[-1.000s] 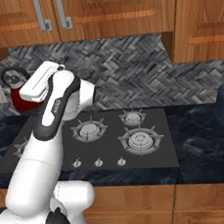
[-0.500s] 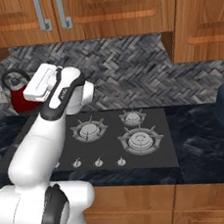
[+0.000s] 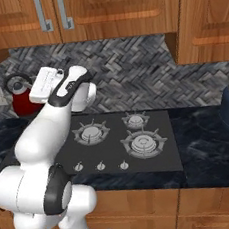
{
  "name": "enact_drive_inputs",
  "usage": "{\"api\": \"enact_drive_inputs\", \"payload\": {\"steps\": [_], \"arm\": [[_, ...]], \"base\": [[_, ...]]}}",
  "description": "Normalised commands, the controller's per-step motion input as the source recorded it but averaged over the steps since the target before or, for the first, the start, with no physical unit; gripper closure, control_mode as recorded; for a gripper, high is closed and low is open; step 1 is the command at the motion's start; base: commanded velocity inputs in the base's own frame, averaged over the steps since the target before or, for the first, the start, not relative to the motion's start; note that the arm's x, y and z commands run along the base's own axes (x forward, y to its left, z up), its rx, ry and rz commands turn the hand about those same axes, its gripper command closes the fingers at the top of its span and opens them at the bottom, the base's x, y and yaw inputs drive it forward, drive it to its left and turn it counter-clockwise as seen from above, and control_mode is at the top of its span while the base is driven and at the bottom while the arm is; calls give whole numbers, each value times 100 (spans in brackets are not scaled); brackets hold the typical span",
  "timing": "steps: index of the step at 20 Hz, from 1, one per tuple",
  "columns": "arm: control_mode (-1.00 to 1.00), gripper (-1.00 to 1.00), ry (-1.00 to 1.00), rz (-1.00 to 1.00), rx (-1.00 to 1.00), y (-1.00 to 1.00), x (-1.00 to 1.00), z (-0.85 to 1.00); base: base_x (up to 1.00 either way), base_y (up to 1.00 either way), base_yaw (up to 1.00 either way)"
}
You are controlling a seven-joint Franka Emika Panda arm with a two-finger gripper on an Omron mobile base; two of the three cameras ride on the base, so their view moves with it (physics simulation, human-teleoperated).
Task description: Pick the kettle from the cabinet and place it on a stove burner. Then pick the pot from the counter and place it on another stove burner. Finally, turn both burners on.
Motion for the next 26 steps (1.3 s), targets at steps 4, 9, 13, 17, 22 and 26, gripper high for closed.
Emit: {"api": "enact_drive_inputs", "payload": {"steps": [4, 9, 13, 17, 22, 26], "arm": [[-100, 100, 0, 10, 0, 8, 14, -13], [-100, 100, 0, 8, 0, 10, 11, -14], [-100, 100, 0, 3, 0, 5, 6, -16], [-100, 100, 0, 0, 0, 4, 6, -20], [-100, 100, 0, 0, 0, 7, 7, -22], [-100, 100, 0, 0, 0, 13, 7, -19]], "base": [[0, 0, 0], [0, 0, 0], [0, 0, 0], [0, 0, 0], [0, 0, 0], [0, 0, 0]]}}
